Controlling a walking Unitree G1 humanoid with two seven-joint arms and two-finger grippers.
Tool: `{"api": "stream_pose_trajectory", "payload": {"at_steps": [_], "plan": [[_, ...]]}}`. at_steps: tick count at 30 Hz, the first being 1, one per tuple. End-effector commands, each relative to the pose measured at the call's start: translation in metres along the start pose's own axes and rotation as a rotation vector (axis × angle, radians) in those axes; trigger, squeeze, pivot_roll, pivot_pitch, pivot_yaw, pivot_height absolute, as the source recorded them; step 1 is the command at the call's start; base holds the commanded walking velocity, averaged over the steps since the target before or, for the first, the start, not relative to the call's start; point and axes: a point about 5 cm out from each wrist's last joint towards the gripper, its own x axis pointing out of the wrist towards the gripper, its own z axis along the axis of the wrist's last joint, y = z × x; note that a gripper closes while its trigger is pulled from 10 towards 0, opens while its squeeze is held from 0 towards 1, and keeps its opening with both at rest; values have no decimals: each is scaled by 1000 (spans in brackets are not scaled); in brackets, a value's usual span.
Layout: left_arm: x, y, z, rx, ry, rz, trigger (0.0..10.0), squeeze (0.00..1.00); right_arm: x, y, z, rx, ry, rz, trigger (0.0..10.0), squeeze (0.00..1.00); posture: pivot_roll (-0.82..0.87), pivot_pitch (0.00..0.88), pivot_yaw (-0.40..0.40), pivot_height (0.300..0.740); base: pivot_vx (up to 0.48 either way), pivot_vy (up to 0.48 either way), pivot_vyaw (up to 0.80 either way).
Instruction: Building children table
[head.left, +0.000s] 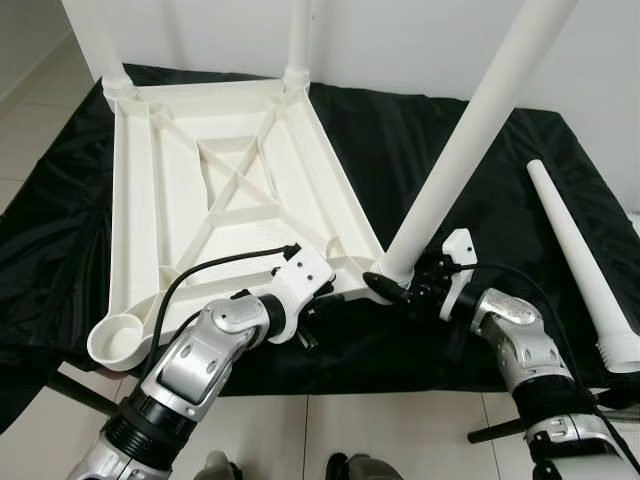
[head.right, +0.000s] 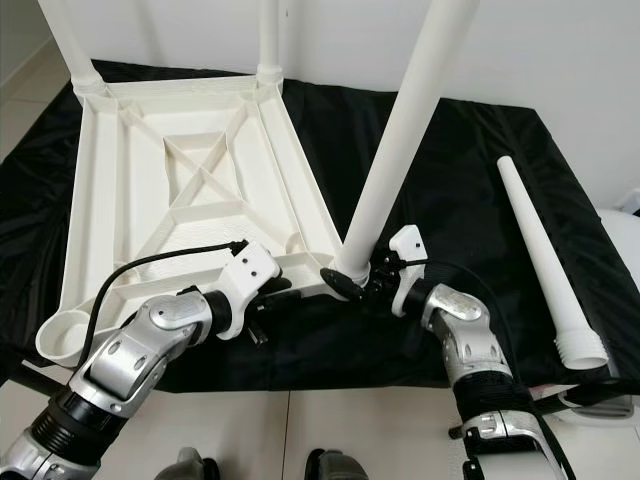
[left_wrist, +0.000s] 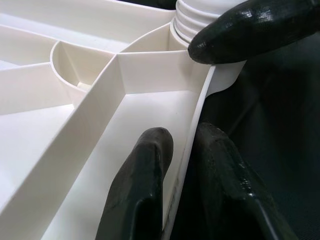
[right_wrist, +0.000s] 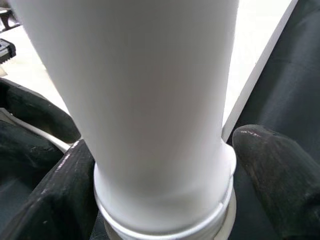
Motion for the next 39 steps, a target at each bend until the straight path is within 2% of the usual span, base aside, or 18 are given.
{"api": "stream_pose_trajectory", "payload": {"at_steps": [1,8,9,10,18,27,32,39], "plan": [[-1,-6,6,21,-25,-69,10000,0,-6,-4,-3,6,17,-2,10000,0,-44,104,-37,740,0,0,0],[-2,-5,6,23,-22,-67,10000,0,-6,-11,2,-1,-3,18,9961,0,-43,107,-34,740,0,0,0],[-2,-5,6,22,-22,-66,10000,0,-6,-12,3,-1,-9,19,6588,0,-43,107,-34,740,0,0,0],[-2,-5,6,22,-22,-66,10000,0,-7,-13,4,2,-22,20,0,0,-46,109,-33,740,0,0,0],[-1,-6,6,20,-25,-69,10000,0,-9,-15,5,1,-44,17,0,0,-52,115,-35,740,0,0,0],[0,-5,7,16,-29,-63,10000,0,-10,-9,2,17,-85,-40,0,0,-58,120,-41,740,0,0,0],[0,-6,6,11,-29,-59,10000,0,-9,-4,-4,-4,-96,-185,0,0,-61,121,-45,740,0,0,0],[0,-6,6,10,-30,-57,10000,0,-6,0,-5,3,-122,-272,0,0,-60,124,-45,740,0,0,0]]}}
